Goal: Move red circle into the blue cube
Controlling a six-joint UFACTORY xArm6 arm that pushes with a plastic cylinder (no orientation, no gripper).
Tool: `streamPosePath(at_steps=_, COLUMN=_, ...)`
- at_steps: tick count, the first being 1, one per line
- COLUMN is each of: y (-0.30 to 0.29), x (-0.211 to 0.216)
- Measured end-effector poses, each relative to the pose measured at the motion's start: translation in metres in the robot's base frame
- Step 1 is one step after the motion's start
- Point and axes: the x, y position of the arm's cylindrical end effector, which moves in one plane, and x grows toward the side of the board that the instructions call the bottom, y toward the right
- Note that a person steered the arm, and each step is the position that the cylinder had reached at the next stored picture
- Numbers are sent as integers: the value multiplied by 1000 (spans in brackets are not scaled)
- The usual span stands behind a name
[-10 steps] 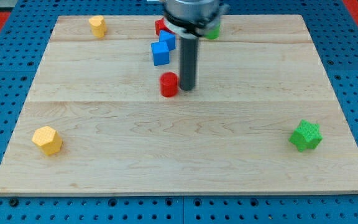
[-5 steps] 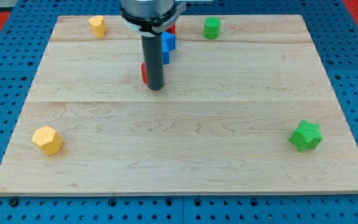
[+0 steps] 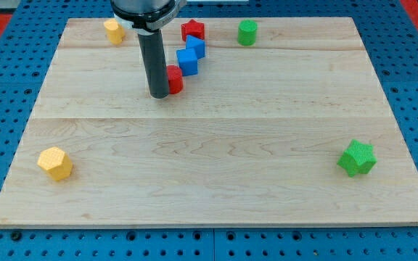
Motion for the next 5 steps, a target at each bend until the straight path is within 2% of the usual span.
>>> streamPosePath(at_steps=3, y=13, x=0)
streamPosePath(at_steps=5, y=48, x=3)
